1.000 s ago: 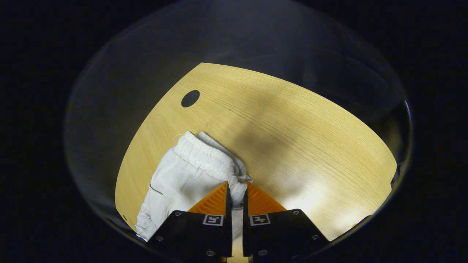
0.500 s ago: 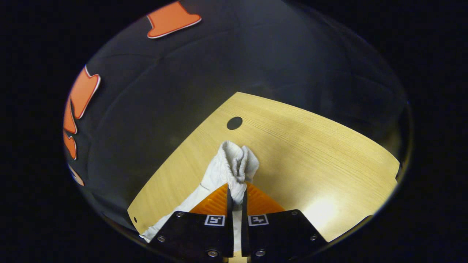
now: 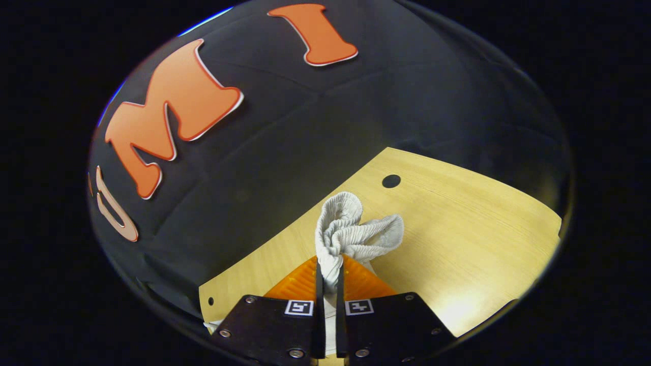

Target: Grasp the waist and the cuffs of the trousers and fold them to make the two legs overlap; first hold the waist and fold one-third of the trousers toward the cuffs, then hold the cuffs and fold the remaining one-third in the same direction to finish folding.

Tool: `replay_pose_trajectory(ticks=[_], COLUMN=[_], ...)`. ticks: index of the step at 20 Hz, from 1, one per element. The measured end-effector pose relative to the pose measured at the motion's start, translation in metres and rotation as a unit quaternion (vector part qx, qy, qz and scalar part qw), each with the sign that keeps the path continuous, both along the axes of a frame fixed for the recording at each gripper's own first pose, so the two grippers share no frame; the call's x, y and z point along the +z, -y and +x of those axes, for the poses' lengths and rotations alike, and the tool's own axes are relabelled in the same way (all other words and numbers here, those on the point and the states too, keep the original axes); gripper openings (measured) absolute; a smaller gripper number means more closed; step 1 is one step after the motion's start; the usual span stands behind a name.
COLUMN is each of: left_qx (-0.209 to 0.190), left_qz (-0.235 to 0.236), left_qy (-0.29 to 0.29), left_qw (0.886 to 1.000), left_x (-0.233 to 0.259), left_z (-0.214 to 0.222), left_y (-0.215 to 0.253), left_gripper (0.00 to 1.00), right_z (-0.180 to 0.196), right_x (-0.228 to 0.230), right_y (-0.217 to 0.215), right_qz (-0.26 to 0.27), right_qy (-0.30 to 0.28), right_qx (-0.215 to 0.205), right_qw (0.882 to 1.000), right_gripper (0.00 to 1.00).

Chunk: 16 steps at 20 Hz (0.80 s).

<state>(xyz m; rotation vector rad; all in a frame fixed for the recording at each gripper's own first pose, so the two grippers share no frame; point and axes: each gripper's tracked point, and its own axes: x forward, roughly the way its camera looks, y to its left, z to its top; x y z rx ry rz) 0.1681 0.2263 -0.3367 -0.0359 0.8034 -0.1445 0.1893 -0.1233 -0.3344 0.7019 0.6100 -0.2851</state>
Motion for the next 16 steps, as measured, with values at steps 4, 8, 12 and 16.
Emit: replay_pose_trajectory(ticks=[4, 8, 12, 16], left_qx=[0.021, 0.057, 0.104, 0.163], left_qz=[-0.016, -0.052, -0.102, -0.167], left_qy=[-0.033, -0.075, -0.115, -0.157], left_qw=[0.999, 0.994, 0.983, 0.960], left_x=[-0.025, -0.059, -0.092, -0.125], left_z=[-0.008, -0.021, -0.035, -0.052], left_y=[-0.028, -0.058, -0.081, -0.108], left_gripper=[1.00, 1.00, 1.00, 0.99], right_z=[0.002, 0.001, -0.006, 0.000], right_x=[-0.003, -0.003, 0.002, 0.031], right_y=[-0.004, 0.002, 0.009, 0.027], right_qz=[-0.001, -0.034, -0.035, -0.045], right_qy=[0.024, 0.022, -0.016, -0.031], right_qx=[0.043, 0.110, 0.173, 0.210], right_qw=[0.999, 0.993, 0.984, 0.976], right_gripper=[0.08, 0.08, 0.16, 0.33])
